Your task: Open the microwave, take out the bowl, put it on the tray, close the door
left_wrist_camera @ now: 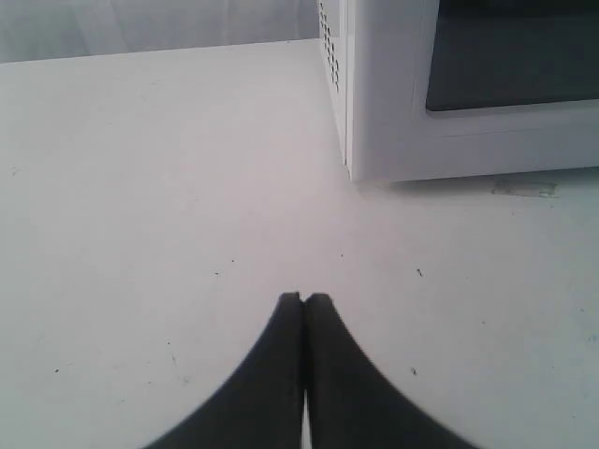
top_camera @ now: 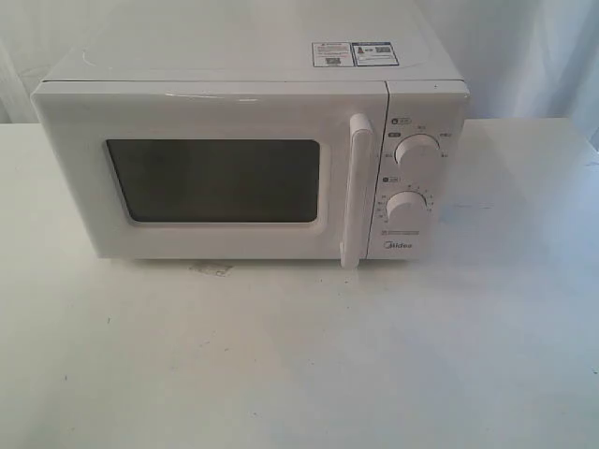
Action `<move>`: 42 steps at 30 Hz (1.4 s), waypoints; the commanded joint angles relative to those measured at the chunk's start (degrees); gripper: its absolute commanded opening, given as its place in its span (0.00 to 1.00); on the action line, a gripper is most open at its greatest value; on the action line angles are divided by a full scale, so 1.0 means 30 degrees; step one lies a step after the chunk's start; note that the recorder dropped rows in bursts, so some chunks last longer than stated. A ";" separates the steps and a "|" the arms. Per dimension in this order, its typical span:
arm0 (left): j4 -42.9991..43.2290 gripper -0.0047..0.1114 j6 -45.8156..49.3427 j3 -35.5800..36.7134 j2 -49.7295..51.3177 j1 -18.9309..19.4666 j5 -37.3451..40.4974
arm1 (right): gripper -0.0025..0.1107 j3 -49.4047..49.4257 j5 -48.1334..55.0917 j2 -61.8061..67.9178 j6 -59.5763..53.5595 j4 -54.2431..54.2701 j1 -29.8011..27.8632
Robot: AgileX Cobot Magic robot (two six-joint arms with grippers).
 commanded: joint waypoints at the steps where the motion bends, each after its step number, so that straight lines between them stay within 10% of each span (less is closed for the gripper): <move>1: 0.0110 0.04 -0.0028 0.0063 -0.0085 0.0037 -0.0034 | 0.02 0.0042 -0.4962 -0.0121 -0.0148 -0.0231 -0.0052; 9: 0.0110 0.04 -0.0028 0.0063 -0.0085 0.0037 -0.0034 | 0.02 -0.0879 -1.1090 -0.0121 0.3682 -0.0224 -0.0052; 19: 0.0110 0.04 -0.0028 0.0063 -0.0085 0.0037 -0.0034 | 0.02 -0.9527 0.4166 0.6465 0.6087 -0.0118 0.0275; 31: 0.0110 0.04 -0.0028 0.0063 -0.0085 0.0037 -0.0034 | 0.02 -1.0383 0.7602 1.6990 -1.1721 1.6050 0.2794; 37: 0.0110 0.04 -0.0028 0.0063 -0.0085 0.0037 -0.0034 | 0.02 -1.0425 0.7438 1.9762 -2.6317 2.6802 0.3527; 42: 0.0110 0.04 -0.0028 0.0063 -0.0085 0.0037 -0.0034 | 0.02 -1.0616 1.4198 2.0460 -3.8917 3.4090 0.3527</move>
